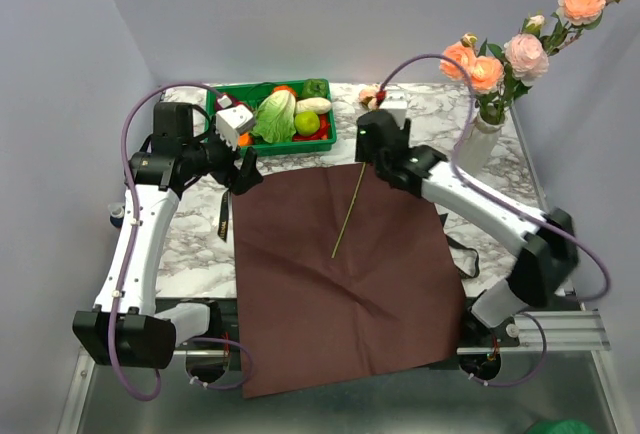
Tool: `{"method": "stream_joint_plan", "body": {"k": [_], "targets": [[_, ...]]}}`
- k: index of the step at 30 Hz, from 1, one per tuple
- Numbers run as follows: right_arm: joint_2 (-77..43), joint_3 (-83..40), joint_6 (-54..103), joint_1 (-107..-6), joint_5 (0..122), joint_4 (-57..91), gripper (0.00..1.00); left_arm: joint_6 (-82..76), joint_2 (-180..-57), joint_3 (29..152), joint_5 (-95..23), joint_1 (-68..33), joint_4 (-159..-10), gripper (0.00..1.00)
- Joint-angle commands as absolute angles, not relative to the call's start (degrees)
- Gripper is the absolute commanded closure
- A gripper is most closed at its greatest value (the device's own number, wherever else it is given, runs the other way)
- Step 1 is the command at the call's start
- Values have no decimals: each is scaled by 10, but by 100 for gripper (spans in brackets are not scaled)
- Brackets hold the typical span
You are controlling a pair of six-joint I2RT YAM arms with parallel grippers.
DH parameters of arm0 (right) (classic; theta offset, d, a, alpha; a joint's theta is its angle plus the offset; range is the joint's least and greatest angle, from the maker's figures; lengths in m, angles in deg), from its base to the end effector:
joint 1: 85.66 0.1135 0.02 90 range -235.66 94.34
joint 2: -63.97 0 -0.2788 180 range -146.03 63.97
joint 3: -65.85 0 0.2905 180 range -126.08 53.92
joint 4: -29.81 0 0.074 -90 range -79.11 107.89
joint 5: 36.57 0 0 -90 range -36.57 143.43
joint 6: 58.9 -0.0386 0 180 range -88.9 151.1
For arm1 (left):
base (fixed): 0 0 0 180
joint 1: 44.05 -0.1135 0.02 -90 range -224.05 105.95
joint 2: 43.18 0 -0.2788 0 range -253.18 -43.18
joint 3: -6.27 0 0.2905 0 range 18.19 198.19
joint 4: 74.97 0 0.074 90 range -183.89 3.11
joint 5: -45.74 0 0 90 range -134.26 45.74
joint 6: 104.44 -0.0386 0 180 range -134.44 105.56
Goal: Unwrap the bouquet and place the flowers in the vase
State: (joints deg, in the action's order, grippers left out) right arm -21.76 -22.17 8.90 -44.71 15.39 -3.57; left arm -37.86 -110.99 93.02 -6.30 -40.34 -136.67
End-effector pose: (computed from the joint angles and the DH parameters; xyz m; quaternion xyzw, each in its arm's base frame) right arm 0.3018 0.2304 0.3492 0.0240 0.8383 0.0017 0.5447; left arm 0.2641 -0.0409 0.3950 0.3299 0.8117 -0.2287 0.4243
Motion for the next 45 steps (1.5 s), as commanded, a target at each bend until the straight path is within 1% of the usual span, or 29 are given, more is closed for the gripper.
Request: {"method": "stream_joint_plan", "body": {"k": [1, 2, 3, 4, 6, 12, 14, 20, 23, 33, 36, 37, 39, 40, 43, 45], "targets": [[-345, -317, -82, -438, 166, -223, 27, -372, -1097, 946, -74, -408, -1378, 11], [-373, -341, -96, -438, 173, -248, 27, -373, -1096, 945, -73, -408, -1376, 11], [-429, -364, -121, -438, 182, -294, 27, -375, -1096, 944, -75, -408, -1376, 11], [-455, -412, -128, -438, 189, -311, 27, -375, -1096, 943, -75, -408, -1376, 11], [-523, -448, -143, -437, 201, -344, 27, -376, -1100, 944, -75, -408, -1374, 11], [-588, -483, -147, -439, 205, -314, 30, -383, -1109, 948, -75, -408, -1377, 11], [-614, -515, -149, -442, 201, -323, 32, -387, -1113, 947, -76, -408, -1374, 11], [-697, -597, -150, -455, 204, -370, 34, -391, -1130, 943, -75, -408, -1366, 11], [-714, -614, -153, -468, 214, -379, 35, -397, -1137, 941, -78, -409, -1362, 11], [-711, -575, -154, -494, 236, -345, 41, -406, -1180, 946, -72, -413, -1348, 11], [-715, -584, -151, -497, 237, -348, 48, -407, -1189, 945, -69, -416, -1345, 12], [-716, -586, -151, -497, 237, -348, 52, -408, -1192, 945, -68, -418, -1346, 12], [-716, -586, -153, -496, 239, -352, 57, -412, -1193, 941, -68, -419, -1345, 12], [-716, -585, -158, -497, 239, -354, 61, -413, -1194, 940, -67, -422, -1344, 12], [-709, -567, -173, -497, 249, -354, 67, -418, -1194, 938, -66, -426, -1345, 12], [-702, -557, -186, -495, 263, -360, 68, -420, -1193, 937, -64, -430, -1348, 12]]}}
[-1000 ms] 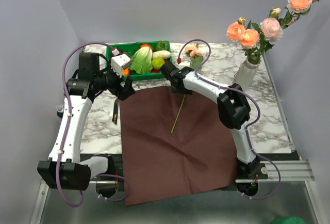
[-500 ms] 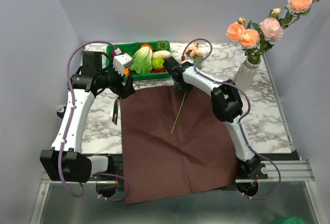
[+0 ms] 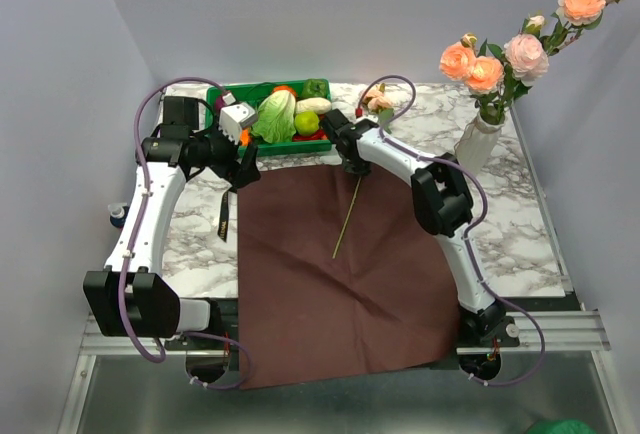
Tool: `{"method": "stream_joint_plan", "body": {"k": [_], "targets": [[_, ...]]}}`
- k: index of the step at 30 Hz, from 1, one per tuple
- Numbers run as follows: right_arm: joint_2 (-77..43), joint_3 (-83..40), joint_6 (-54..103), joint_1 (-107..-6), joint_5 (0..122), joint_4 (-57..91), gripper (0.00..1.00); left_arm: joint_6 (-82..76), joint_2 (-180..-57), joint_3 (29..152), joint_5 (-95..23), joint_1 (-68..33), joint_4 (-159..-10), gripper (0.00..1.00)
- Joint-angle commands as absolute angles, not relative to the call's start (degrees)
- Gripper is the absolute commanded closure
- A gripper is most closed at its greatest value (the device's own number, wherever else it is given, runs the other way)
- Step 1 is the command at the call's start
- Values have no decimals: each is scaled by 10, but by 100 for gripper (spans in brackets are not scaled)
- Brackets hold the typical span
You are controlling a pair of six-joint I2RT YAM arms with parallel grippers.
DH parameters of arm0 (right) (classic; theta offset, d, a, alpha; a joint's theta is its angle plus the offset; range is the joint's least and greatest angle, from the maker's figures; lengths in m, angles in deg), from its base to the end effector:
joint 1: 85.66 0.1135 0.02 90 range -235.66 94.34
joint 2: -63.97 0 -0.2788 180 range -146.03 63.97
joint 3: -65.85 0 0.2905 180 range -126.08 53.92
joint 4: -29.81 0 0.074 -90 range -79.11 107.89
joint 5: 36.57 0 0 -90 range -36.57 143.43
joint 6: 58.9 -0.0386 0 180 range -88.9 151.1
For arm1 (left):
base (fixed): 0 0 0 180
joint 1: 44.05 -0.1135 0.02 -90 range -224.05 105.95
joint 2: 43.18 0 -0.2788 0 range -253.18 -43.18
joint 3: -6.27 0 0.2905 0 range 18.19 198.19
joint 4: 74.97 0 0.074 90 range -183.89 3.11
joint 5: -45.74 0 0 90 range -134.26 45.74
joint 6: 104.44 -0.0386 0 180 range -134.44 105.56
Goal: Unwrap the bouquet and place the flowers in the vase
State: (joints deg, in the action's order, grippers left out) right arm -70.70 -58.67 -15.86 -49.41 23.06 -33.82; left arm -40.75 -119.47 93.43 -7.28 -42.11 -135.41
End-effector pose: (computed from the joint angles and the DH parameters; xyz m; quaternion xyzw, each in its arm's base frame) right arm 0.4405 0.2988 0.1575 0.1260 0.9478 -0.1035 0.2740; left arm 0.3062 -0.0336 0.3593 0.3235 0.8363 -0.2217 0.3831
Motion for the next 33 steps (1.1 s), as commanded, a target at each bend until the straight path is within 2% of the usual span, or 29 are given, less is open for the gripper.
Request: {"method": "stream_joint_plan", "body": {"k": [1, 5, 9, 13, 18, 21, 26, 29, 31, 33], "targets": [[-695, -532, -200, -494, 266, -357, 68, -423, -1193, 937, -63, -432, -1351, 12], [-634, -422, -225, -481, 275, -295, 66, -430, -1187, 932, -59, -435, -1355, 12], [-604, -362, -247, -477, 286, -240, 68, -434, -1181, 930, -59, -435, -1361, 12], [-599, -357, -236, -475, 279, -225, 88, -438, -1170, 928, -60, -452, -1369, 12], [-578, -358, -216, -474, 251, -218, 98, -440, -1156, 932, -62, -454, -1380, 12], [-530, -345, -196, -469, 220, -198, 99, -438, -1152, 937, -60, -455, -1387, 12], [-424, -310, -59, -443, 152, -91, 99, -429, -1146, 949, -51, -454, -1398, 12], [-353, -293, 84, -426, 126, 14, 99, -428, -1138, 954, -51, -454, -1405, 12], [-311, -273, 212, -418, 133, 135, 99, -427, -1131, 953, -51, -454, -1405, 12], [-263, -269, 275, -417, 137, 217, 99, -427, -1122, 951, -51, -454, -1406, 12]]}}
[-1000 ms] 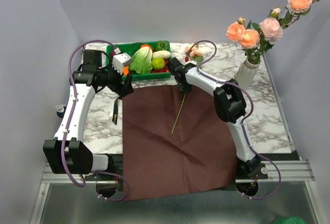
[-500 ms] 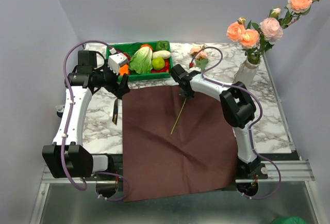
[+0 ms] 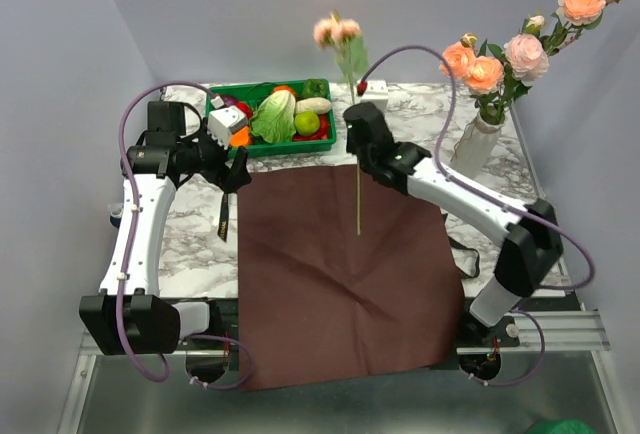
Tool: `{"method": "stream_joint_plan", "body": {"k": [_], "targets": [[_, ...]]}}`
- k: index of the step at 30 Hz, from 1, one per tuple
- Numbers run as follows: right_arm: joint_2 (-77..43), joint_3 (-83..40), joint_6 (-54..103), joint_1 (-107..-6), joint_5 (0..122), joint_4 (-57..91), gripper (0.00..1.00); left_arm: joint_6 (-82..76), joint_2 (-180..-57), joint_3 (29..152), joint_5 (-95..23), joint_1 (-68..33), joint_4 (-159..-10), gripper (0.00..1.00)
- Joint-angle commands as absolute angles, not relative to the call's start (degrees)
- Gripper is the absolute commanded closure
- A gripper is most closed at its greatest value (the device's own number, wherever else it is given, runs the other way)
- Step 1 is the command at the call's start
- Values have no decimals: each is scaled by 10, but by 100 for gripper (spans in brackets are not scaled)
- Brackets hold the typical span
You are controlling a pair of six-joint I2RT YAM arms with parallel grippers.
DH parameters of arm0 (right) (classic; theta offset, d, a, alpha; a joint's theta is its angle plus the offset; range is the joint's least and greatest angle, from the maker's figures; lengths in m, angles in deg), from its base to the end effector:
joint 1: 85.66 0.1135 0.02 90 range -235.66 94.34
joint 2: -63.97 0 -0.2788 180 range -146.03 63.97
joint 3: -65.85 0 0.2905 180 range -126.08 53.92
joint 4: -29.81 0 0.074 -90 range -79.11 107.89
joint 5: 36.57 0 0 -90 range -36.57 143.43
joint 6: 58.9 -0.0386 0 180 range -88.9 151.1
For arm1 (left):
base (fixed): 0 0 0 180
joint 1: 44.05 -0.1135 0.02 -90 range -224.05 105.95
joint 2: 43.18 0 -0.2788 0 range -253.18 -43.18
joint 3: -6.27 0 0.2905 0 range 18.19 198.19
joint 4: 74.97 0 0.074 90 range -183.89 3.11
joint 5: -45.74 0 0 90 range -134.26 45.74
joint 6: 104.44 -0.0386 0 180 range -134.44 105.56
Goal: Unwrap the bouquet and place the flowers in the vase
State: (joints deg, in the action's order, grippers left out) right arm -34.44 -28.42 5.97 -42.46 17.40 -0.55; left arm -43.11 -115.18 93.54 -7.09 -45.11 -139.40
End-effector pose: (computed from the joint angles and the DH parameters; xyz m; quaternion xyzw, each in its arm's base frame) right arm 0.3343 0.2828 0.3087 0.0100 0.8538 0.0222 0.5201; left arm 0.2830 -0.0181 0.3759 0.3199 0.8361 -0.2038 0.3963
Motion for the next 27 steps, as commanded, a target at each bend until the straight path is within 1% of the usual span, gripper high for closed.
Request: {"method": "stream_joint_plan", "body": {"k": [1, 4, 6, 8, 11, 12, 14, 17, 18, 24, 27], "targets": [[-250, -272, 335, -417, 136, 238, 99, -427, -1118, 950, -52, -454, -1406, 12], [-202, -280, 448, -416, 149, 331, 99, -425, -1114, 948, -52, -455, -1406, 12], [-167, -282, 494, -417, 166, 402, 99, -424, -1113, 948, -51, -455, -1405, 12], [-149, -289, 548, -417, 178, 442, 99, -420, -1114, 952, -50, -454, -1404, 12], [-118, -277, 641, -418, 193, 555, 99, -419, -1116, 957, -47, -454, -1404, 12], [-111, -270, 665, -425, 206, 623, 99, -420, -1116, 957, -47, -454, -1405, 12], [-98, -265, 720, -438, 219, 664, 99, -422, -1116, 957, -47, -455, -1402, 12], [-83, -268, 724, -493, 222, 682, 99, -424, -1119, 957, -48, -454, -1399, 12], [-77, -262, 718, -526, 226, 676, 99, -425, -1119, 957, -48, -454, -1399, 12], [-44, -210, 671, -651, 227, 683, 99, -428, -1128, 953, -45, -454, -1390, 12], [-46, -182, 648, -689, 227, 695, 99, -427, -1139, 956, -41, -455, -1387, 12]]}}
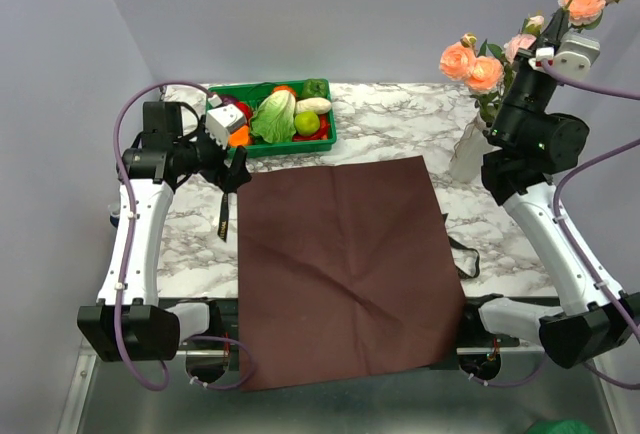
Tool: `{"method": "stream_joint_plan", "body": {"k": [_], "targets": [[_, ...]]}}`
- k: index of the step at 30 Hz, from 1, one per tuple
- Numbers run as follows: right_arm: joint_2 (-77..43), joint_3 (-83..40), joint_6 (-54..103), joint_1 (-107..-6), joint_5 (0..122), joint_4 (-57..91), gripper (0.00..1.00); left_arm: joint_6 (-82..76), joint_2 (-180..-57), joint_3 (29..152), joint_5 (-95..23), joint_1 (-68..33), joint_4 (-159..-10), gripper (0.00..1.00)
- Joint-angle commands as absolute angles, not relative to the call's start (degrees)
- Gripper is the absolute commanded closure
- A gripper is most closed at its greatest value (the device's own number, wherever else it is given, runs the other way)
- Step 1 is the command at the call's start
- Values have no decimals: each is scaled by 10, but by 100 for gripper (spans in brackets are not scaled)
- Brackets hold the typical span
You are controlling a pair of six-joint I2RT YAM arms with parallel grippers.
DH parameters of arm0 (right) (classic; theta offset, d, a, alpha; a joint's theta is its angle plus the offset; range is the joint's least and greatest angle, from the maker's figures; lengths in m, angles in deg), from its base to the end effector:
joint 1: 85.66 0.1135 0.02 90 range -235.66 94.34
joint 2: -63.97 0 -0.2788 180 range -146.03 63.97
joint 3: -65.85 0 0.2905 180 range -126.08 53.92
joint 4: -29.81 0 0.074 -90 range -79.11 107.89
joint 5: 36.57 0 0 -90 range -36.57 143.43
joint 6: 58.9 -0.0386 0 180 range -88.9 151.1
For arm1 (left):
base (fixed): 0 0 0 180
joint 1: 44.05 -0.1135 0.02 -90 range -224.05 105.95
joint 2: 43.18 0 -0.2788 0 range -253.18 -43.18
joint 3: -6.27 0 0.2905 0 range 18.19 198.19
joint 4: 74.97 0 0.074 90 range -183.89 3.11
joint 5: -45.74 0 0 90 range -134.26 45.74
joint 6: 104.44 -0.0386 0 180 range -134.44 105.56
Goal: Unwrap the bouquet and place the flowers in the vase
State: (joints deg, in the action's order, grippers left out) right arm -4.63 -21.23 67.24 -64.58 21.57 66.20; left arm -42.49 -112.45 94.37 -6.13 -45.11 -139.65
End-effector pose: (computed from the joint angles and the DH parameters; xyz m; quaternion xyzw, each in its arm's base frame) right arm 0.2455 0.0728 0.5525 0.0908 0.3801 -0.2023 0.8980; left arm 0.2694 -0.0189 0.3931 0.3238 0.8230 -0.2037 0.4199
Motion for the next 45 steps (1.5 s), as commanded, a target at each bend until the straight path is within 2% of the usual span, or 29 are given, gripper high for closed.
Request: {"method": "stream_joint_plan", "body": {"k": [1, 12, 26, 45], "targets": [[-48, -170, 631, -697, 229, 696, 99, -425, -1144, 961, -37, -455, -1386, 12], [-104, -156, 561, -776, 257, 727, 99, -422, -1187, 982, -37, -454, -1373, 12], [-193, -159, 614, -781, 213, 862, 99, -432, -1231, 1008, -37, -454, -1376, 12], [-182, -80, 655, -782, 155, 967, 99, -444, -1246, 1024, -37, -454, -1387, 12]]}}
